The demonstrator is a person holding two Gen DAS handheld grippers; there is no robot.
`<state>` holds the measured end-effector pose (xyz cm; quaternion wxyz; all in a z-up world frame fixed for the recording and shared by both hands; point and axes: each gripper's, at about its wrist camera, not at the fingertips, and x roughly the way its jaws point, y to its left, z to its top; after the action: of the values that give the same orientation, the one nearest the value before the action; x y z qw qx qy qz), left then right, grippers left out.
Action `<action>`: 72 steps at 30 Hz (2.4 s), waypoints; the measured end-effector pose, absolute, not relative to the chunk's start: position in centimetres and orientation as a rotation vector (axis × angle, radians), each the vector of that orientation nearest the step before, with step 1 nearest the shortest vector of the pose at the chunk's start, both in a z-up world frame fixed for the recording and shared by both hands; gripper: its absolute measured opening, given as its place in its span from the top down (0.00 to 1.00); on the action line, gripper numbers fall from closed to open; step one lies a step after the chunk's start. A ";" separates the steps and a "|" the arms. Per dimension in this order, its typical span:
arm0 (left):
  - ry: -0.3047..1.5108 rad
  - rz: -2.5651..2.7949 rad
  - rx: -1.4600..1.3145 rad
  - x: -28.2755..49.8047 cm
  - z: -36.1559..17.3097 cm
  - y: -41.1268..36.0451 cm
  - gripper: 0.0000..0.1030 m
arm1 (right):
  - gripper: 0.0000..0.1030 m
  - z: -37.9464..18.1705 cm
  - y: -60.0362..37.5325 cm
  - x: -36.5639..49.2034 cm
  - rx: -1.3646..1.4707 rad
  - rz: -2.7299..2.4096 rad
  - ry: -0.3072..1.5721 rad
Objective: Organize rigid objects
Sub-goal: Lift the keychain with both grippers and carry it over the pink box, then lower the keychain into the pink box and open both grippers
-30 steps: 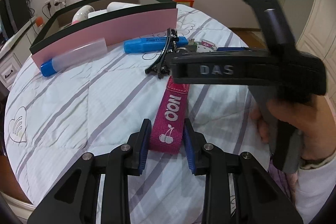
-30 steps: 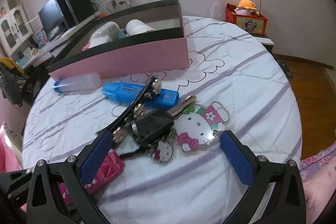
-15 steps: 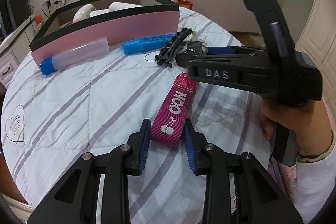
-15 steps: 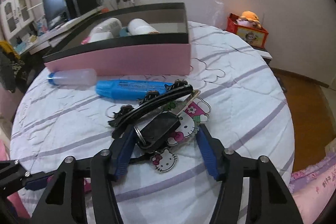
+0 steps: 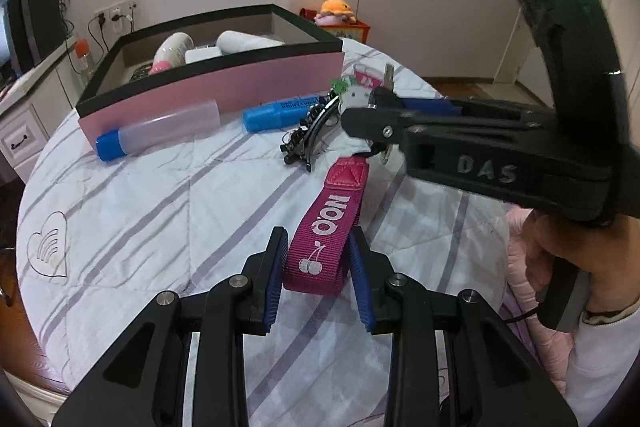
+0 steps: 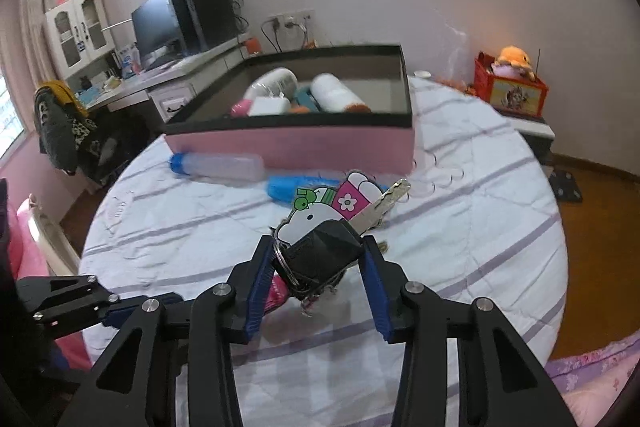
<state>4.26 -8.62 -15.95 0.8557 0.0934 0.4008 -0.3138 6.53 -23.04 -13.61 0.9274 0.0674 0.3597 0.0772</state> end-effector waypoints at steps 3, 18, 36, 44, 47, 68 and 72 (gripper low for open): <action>0.819 -0.654 0.192 4.0 -15.1 -8.3 0.71 | 0.58 -12.5 -22.7 6.1 0.122 0.160 0.714; 0.623 -0.570 0.189 4.1 -6.8 -5.5 0.71 | 0.58 -4.2 -20.2 6.2 -0.013 0.211 0.551; 0.646 -0.517 0.239 17.7 -4.3 -8.6 0.71 | 0.58 -3.2 -21.4 18.8 -0.093 0.211 0.576; 0.769 -0.507 0.295 24.8 -8.1 -11.9 0.71 | 0.57 -7.1 -22.0 26.2 -0.116 0.225 0.673; 0.820 -0.486 0.313 26.8 -9.9 -12.8 0.71 | 0.59 -8.1 -22.2 28.3 -0.109 0.233 0.691; 0.709 -0.363 0.212 22.6 -6.9 -6.9 0.09 | 0.23 -4.8 -22.2 24.5 -0.031 0.231 0.645; 0.625 -0.329 0.177 18.5 -4.1 -4.7 0.04 | 0.18 -2.0 -21.4 19.7 -0.049 0.215 0.591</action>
<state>18.47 -4.66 -4.08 0.9345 0.0865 0.3055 -0.1610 19.71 -21.43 -2.03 0.9507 -0.0241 0.2907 0.1055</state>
